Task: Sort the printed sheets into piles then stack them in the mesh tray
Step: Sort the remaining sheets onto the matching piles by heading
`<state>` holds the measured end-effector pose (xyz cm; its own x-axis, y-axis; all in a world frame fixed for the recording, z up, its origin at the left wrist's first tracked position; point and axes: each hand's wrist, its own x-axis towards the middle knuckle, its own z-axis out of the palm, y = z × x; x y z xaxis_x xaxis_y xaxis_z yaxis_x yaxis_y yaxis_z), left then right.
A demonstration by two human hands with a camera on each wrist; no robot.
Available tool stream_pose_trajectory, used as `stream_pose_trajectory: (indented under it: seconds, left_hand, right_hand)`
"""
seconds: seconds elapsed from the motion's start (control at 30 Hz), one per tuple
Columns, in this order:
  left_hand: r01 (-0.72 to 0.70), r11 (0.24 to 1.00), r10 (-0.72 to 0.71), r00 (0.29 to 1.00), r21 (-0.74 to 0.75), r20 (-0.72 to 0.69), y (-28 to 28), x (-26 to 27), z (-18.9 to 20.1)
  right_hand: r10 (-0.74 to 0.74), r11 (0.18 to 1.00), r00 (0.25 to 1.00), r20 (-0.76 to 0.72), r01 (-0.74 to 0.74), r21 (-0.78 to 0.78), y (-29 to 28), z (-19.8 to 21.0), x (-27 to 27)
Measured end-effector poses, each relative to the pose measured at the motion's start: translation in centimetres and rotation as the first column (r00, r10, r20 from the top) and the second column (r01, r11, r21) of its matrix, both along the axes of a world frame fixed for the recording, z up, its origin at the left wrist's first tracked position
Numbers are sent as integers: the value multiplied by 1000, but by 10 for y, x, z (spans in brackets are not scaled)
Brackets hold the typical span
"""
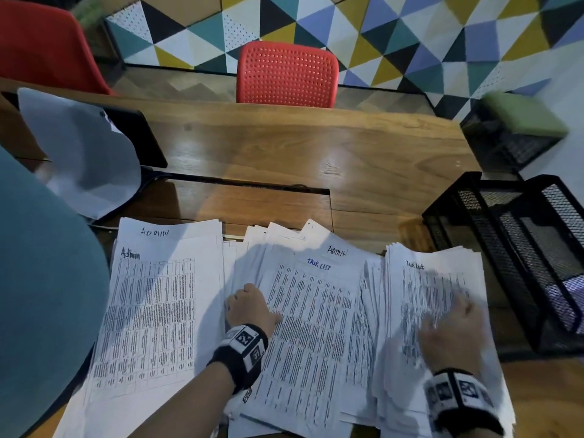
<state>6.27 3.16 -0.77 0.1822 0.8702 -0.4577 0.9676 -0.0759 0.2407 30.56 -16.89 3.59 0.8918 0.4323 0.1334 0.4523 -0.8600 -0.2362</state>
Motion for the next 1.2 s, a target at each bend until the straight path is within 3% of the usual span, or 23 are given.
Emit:
stream_pose_trajectory:
  seconds: [0.07,0.13,0.2,0.27,0.37,0.47,0.6,0.67,0.73,0.8,0.87,1.0,1.1,1.17,1.2]
  left_hand:
    - [48,995,-52,998,82,38,-2,-3,2]
    - [20,992,-52,966,127,254,-6,-10,4]
    - [-58,998,49,818,-2,573,-9,-23,8]
    - [-36,979,175,648,-199,741,-11,-39,14]
    - [-2,900,394,433,-436,811,-10,-61,14]
    - [-69,844,516,377,-532,769,-7,-70,9]
    - [-136,861,495,441,-489,749,-7,-66,4]
    - [-189,872,483,476,-451,735,-9,-63,3]
    - [-247,886,462,526,-392,714,-10,-62,2]
    - [-275,905,425,612,-325,666,-13,-60,2]
    - [-263,932,363,713,-251,600,-16,-57,3]
    - [-283,952,303,835,-113,459,-19,-44,12]
    - [-298,941,206,879,158,429,-21,-35,17]
    - [-251,933,88,854,259,513,-23,-25,21]
    - [-232,951,81,824,204,561,-22,-17,25]
  right_hand:
    - [126,990,977,-174,-111,89,15,-5,-35]
    - [183,977,887,-425,-118,176,29,-12,-67]
    - [180,974,780,-599,-57,219,38,-22,-89]
    - [168,971,705,-689,3,240,42,-31,-98]
    - [174,941,601,-780,132,312,48,-36,-100]
    - [224,913,560,-798,165,373,52,-34,-96]
    - [366,892,507,-781,49,450,52,-37,-88]
    - [366,900,556,-746,-9,435,53,-38,-89]
    - [324,919,652,-685,-46,391,51,-39,-89]
    - [277,935,751,-599,-67,348,44,-40,-84]
    - [304,922,784,-541,-101,373,34,-44,-79]
    - [377,882,722,-580,-89,462,13,-38,-66]
    - [409,866,627,-663,-37,499,3,-33,-54]
    - [455,811,533,-713,82,579,2,-25,-49]
    - [485,785,472,-736,138,604,4,-20,-45]
